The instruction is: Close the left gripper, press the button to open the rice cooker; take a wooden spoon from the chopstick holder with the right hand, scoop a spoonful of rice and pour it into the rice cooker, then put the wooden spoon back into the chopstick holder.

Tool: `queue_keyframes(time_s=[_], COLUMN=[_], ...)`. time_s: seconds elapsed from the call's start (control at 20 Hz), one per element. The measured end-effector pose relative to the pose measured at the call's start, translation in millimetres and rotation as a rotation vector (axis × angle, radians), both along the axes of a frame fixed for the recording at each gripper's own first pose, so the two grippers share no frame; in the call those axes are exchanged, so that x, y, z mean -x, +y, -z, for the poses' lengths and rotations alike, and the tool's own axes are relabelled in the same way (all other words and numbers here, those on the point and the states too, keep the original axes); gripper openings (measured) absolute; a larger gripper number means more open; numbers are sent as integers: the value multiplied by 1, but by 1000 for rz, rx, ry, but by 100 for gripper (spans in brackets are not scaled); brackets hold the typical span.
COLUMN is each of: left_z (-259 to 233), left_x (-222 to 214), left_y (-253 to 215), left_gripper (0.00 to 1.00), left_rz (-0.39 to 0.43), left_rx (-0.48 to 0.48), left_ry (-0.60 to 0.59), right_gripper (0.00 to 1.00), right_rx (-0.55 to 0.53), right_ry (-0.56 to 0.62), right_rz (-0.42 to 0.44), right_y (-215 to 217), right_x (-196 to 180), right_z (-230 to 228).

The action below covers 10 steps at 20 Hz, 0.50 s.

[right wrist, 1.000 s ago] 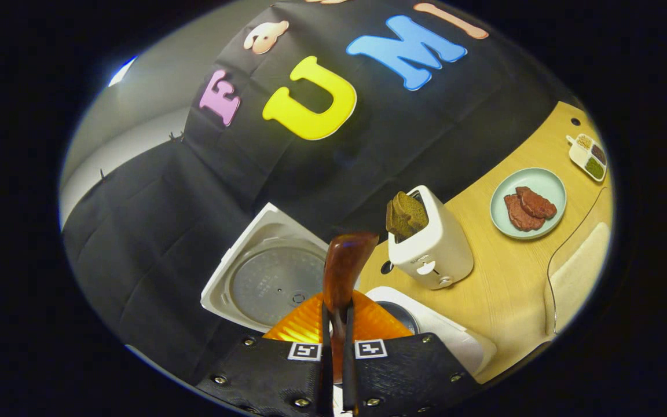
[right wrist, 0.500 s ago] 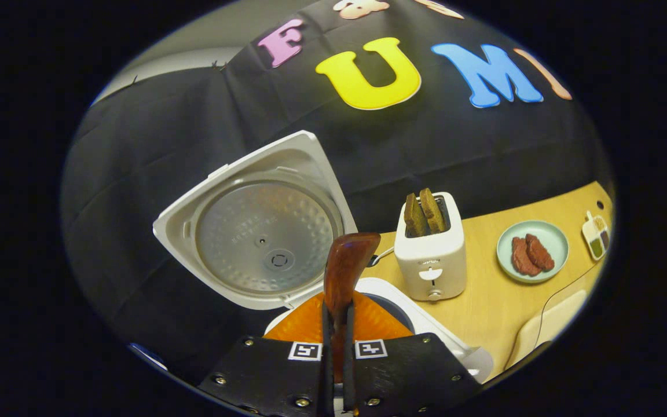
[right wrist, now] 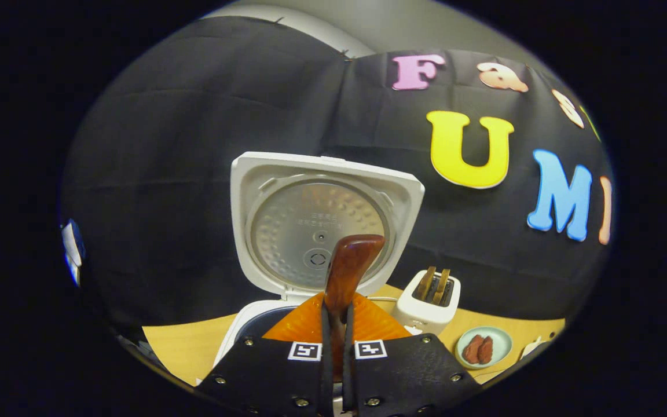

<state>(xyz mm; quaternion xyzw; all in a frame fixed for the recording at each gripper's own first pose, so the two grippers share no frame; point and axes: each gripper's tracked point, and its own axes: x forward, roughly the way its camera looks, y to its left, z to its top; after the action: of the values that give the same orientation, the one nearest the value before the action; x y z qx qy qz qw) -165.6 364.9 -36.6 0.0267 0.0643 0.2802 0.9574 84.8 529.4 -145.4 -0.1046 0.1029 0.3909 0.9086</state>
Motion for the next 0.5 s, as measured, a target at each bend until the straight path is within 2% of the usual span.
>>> queue_keyframes(time_s=[0.25, 0.3, 0.4, 0.5], left_z=[-2, -2, -1, -8], left_x=[-6, -9, -22, -27], left_y=[-5, -6, -11, -19], left_gripper=[94, 99, 99, 99], left_rz=[10, 12, 21, 39], left_rx=[4, 4, 8, 6], left_ry=[-3, -6, -13, -25], right_gripper=[6, 7, 6, 6], right_rx=[116, 126, 124, 76], right_ry=[-283, -323, -366, -329], right_rz=[-39, -32, 10, 42], right_y=[-7, -12, -23, -40], right_x=[4, 4, 0, -2], right_z=[-20, -26, -40, -56])
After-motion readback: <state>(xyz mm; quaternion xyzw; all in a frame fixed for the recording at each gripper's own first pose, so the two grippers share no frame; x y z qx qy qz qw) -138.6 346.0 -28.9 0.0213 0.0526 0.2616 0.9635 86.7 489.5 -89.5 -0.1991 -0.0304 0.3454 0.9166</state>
